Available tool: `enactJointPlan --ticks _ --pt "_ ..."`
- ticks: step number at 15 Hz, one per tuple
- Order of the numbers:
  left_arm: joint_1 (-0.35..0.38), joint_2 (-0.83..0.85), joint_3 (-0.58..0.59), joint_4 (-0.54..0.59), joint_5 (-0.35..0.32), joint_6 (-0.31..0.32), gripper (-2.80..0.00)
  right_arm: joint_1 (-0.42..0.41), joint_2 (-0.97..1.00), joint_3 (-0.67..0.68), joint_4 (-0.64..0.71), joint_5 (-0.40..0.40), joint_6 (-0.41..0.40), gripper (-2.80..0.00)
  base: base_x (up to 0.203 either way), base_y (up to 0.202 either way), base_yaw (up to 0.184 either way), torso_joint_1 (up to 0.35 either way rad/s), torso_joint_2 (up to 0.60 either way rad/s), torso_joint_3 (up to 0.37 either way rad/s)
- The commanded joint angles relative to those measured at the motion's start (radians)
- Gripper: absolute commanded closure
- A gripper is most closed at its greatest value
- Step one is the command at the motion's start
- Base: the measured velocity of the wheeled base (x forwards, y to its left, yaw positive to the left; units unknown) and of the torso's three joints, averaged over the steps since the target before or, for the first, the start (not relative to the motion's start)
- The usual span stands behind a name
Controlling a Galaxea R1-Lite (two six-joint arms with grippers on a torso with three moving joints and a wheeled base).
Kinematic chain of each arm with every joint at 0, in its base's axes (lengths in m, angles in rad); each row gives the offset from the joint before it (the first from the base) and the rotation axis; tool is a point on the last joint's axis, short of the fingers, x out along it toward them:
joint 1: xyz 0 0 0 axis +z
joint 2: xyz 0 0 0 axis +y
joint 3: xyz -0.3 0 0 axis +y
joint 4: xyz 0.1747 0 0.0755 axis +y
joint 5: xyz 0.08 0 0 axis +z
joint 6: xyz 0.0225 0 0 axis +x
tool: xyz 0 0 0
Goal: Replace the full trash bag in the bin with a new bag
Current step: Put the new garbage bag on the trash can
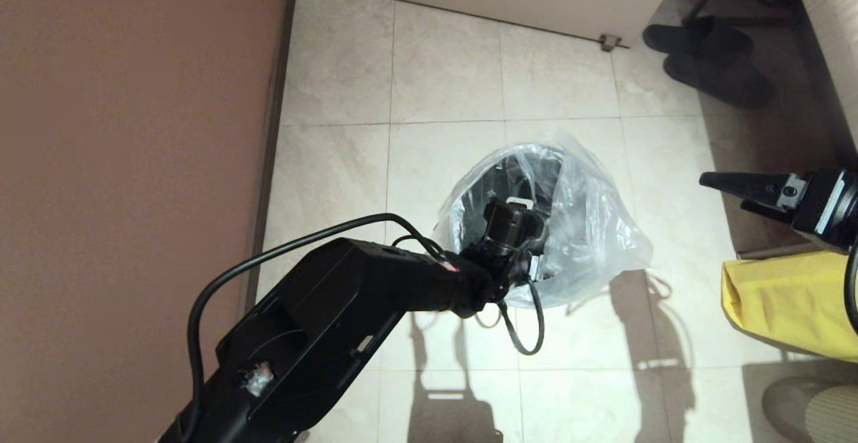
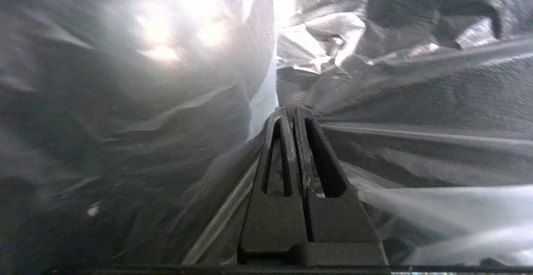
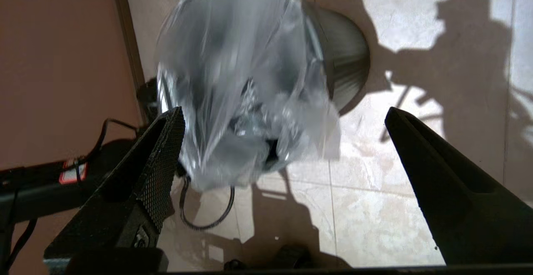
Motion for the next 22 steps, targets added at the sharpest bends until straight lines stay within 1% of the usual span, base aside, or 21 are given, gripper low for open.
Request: enactJointPlan --ticks 1,3,5,7,11,13,16,20,22 --pt "-0.003 -0.033 -0.001 -0.003 0.006 -0.004 0.00 0.016 -0.042 0.001 0.031 0.010 0.002 -2.80 0.000 0.000 0.000 0.000 0.00 0.000" --pt "-0.019 -0.075 -0.001 -0.012 0.013 -0.009 0.00 0.019 -0.052 0.025 0.064 0.025 -0.003 -2.80 0.000 0.000 0.000 0.000 0.00 0.000" --pt "-0.049 -0.101 0.001 -0.014 0.046 -0.011 0.00 0.020 -0.053 0.063 0.067 0.025 -0.015 -2.80 0.000 0.000 0.000 0.000 0.00 0.000" --pt "-0.069 -0.126 0.001 -0.011 0.060 -0.017 0.00 0.021 -0.055 0.093 0.068 0.023 -0.026 -2.80 0.000 0.000 0.000 0.000 0.00 0.000" --pt "-0.087 -0.158 0.009 -0.009 0.115 -0.023 0.00 0.047 -0.079 0.115 0.089 0.023 -0.026 -2.80 0.000 0.000 0.000 0.000 0.00 0.000" --pt "-0.093 -0.195 0.029 -0.007 0.129 -0.041 0.00 0.048 -0.085 0.132 0.093 0.023 -0.025 -2.80 0.000 0.000 0.000 0.000 0.00 0.000" --pt "-0.102 -0.247 0.080 0.012 0.146 -0.046 0.00 0.047 -0.084 0.149 0.095 0.028 -0.023 -2.80 0.000 0.000 0.000 0.000 0.00 0.000" --pt "-0.128 -0.363 0.211 0.024 0.180 -0.050 0.00 0.047 -0.082 0.167 0.125 0.029 -0.025 -2.80 0.000 0.000 0.000 0.000 0.00 0.000" --pt "-0.133 -0.417 0.287 0.037 0.211 -0.051 0.00 0.050 -0.084 0.176 0.139 0.032 -0.050 -2.80 0.000 0.000 0.000 0.000 0.00 0.000"
